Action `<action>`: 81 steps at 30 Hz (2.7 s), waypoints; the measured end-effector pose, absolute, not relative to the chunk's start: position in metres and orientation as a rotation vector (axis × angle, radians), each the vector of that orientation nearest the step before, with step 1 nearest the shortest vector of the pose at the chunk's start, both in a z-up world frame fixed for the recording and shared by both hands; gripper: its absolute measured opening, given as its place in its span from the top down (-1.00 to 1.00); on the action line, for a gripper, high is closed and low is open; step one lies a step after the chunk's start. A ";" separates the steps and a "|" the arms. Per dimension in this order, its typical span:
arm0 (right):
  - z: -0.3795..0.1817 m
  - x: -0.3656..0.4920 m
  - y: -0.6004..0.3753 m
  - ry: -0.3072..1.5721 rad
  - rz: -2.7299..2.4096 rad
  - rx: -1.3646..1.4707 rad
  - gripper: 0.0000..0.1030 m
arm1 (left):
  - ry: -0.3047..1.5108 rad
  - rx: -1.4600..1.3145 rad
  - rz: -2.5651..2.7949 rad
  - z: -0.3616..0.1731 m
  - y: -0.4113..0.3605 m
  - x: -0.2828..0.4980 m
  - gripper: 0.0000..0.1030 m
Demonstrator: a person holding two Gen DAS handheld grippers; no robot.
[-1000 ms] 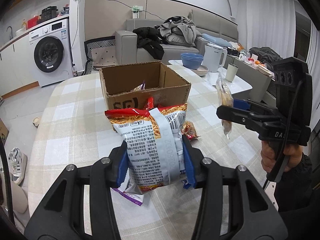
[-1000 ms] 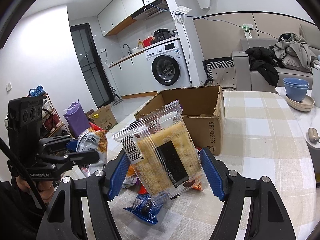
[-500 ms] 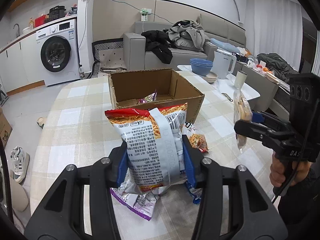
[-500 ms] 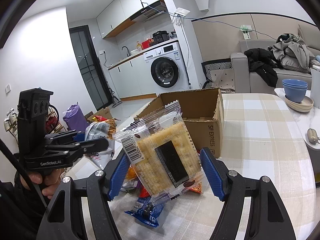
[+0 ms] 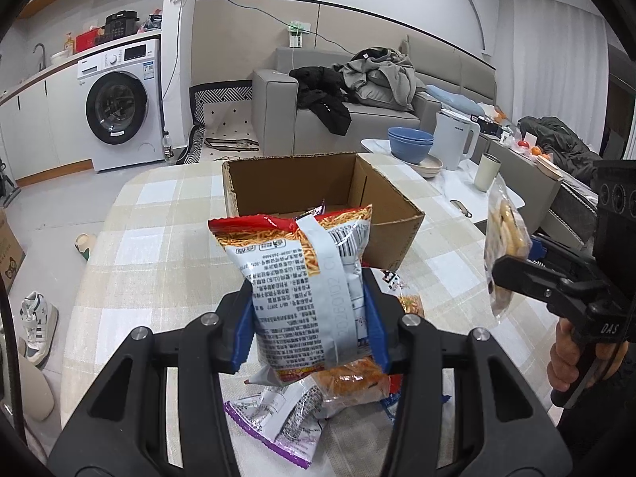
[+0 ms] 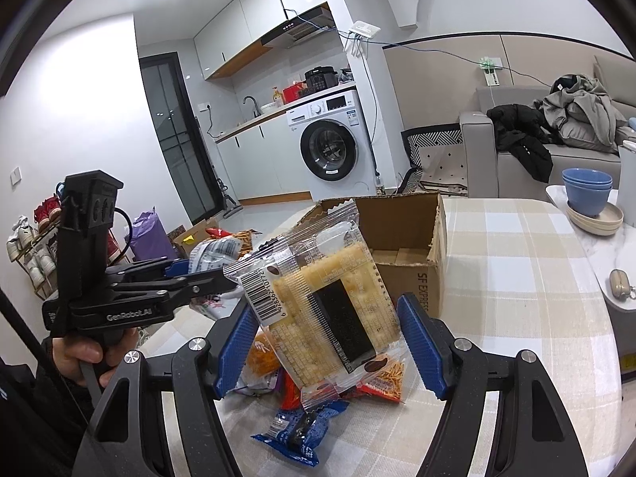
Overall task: Organize snacks
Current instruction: 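Carry both packets over the cardboard box and open both grippers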
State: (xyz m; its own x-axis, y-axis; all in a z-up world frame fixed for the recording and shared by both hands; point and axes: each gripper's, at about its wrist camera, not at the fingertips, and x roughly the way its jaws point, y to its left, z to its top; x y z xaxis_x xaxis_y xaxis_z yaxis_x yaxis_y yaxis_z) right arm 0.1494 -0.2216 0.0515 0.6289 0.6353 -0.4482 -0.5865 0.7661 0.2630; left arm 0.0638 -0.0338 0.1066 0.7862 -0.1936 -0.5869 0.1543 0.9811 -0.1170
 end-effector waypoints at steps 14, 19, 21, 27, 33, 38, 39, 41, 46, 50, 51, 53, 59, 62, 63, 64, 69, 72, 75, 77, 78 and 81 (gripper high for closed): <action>0.066 0.151 -0.221 0.513 0.730 0.176 -0.40 | 0.626 -0.094 -0.181 0.111 -0.024 0.105 0.14; 0.072 0.153 -0.223 0.516 0.737 0.224 -0.40 | 0.623 -0.094 -0.181 0.115 -0.022 0.118 0.14; 0.073 0.155 -0.223 0.519 0.738 0.244 -0.40 | 0.618 -0.093 -0.179 0.118 -0.021 0.124 0.14; 0.075 0.164 -0.223 0.534 0.735 0.282 -0.40 | 0.606 -0.103 -0.178 0.126 -0.017 0.142 0.14; 0.080 0.176 -0.227 0.536 0.720 0.306 -0.40 | 0.597 -0.118 -0.176 0.130 -0.013 0.157 0.14; 0.079 0.182 -0.224 0.546 0.689 0.304 -0.40 | 0.605 -0.124 -0.171 0.130 -0.009 0.169 0.14; 0.078 0.183 -0.223 0.549 0.682 0.304 -0.40 | 0.605 -0.126 -0.169 0.130 -0.008 0.173 0.14; 0.075 0.183 -0.218 0.560 0.666 0.297 -0.40 | 0.605 -0.129 -0.165 0.130 -0.006 0.180 0.14; 0.074 0.181 -0.204 0.579 0.655 0.279 -0.40 | 0.608 -0.139 -0.166 0.127 -0.002 0.200 0.14; 0.075 0.179 -0.193 0.585 0.652 0.260 -0.40 | 0.616 -0.141 -0.162 0.122 -0.002 0.212 0.14; 0.076 0.178 -0.191 0.585 0.648 0.255 -0.40 | 0.618 -0.141 -0.163 0.120 -0.002 0.216 0.14; 0.076 0.177 -0.186 0.587 0.639 0.245 -0.40 | 0.626 -0.138 -0.162 0.115 -0.003 0.220 0.14; 0.082 0.177 -0.174 0.587 0.629 0.235 -0.40 | 0.642 -0.134 -0.159 0.105 -0.005 0.235 0.14; 0.084 0.176 -0.167 0.583 0.630 0.226 -0.40 | 0.643 -0.133 -0.154 0.104 -0.006 0.237 0.14; 0.084 0.177 -0.166 0.582 0.626 0.222 -0.40 | 0.644 -0.131 -0.152 0.103 -0.006 0.240 0.14; 0.085 0.177 -0.164 0.582 0.621 0.216 -0.40 | 0.643 -0.129 -0.150 0.103 -0.007 0.242 0.14; 0.087 0.179 -0.157 0.578 0.607 0.199 -0.40 | 0.650 -0.116 -0.146 0.097 -0.010 0.250 0.14; 0.087 0.181 -0.157 0.580 0.597 0.214 -0.40 | 0.653 -0.120 -0.149 0.094 -0.009 0.253 0.14; 0.087 0.182 -0.156 0.588 0.585 0.222 -0.40 | 0.656 -0.123 -0.152 0.092 -0.009 0.258 0.14; 0.087 0.187 -0.156 0.591 0.579 0.221 -0.40 | 0.658 -0.126 -0.156 0.089 -0.008 0.262 0.14; 0.087 0.189 -0.155 0.593 0.574 0.219 -0.40 | 0.661 -0.126 -0.155 0.088 -0.009 0.263 0.14; 0.085 0.193 -0.155 0.603 0.551 0.222 -0.43 | 0.663 -0.122 -0.162 0.088 -0.009 0.265 0.14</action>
